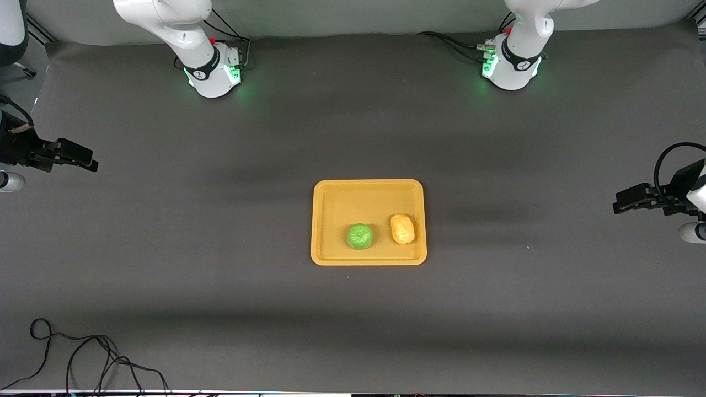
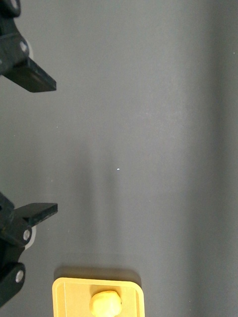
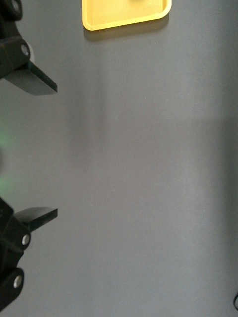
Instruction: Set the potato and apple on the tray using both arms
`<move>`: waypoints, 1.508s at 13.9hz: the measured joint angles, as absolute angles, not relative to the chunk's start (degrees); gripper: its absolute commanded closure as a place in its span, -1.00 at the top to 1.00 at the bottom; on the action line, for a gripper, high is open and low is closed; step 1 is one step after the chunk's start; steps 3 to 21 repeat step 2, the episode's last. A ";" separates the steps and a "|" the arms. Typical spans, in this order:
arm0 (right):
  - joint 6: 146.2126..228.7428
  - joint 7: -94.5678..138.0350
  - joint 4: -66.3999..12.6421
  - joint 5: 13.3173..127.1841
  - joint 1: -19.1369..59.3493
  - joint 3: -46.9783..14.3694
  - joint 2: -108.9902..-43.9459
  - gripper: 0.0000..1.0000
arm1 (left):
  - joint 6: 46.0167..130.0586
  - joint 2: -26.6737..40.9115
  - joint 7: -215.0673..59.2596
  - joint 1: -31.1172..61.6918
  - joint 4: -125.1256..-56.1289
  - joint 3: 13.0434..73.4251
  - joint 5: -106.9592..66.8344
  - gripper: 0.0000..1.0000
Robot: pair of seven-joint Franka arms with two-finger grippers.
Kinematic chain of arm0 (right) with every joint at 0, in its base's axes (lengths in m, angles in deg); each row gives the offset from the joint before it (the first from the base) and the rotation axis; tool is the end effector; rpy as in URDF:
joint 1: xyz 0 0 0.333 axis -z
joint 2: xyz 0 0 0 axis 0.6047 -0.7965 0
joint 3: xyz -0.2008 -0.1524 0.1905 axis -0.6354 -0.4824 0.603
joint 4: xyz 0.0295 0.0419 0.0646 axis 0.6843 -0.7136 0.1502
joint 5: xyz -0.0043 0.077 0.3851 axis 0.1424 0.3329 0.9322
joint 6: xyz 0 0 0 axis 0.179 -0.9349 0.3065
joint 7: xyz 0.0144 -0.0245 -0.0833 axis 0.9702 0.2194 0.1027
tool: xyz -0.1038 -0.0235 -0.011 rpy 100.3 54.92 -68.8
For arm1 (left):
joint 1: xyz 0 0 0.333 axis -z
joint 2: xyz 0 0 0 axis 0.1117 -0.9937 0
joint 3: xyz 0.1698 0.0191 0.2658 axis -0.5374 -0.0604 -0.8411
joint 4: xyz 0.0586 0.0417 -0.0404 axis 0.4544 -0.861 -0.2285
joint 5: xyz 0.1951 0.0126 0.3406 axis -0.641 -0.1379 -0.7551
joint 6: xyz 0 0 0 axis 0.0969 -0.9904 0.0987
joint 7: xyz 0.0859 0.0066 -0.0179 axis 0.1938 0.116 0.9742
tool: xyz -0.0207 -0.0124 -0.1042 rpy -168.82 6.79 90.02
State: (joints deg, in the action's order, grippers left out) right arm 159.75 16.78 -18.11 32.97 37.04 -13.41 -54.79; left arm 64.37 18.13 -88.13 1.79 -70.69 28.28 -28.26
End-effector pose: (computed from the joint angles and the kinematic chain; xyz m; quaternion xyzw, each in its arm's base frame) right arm 0.5586 -0.0235 0.6029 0.9991 -0.0201 -0.0370 0.0029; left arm 0.6343 0.0179 0.5638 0.9997 -0.0200 -0.0077 0.0144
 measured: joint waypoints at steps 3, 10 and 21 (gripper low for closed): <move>159.75 16.78 -18.11 32.97 37.03 -13.23 -54.79 1.00 | 64.43 18.24 -88.13 1.79 -71.08 28.27 -28.26 0.98; 159.75 16.78 -18.11 32.97 37.03 -13.23 -54.79 1.00 | 64.43 18.24 -88.13 1.79 -71.08 28.27 -28.26 0.98; 159.75 16.78 -18.11 32.97 37.03 -13.23 -54.79 1.00 | 64.43 18.24 -88.13 1.79 -71.08 28.27 -28.26 0.98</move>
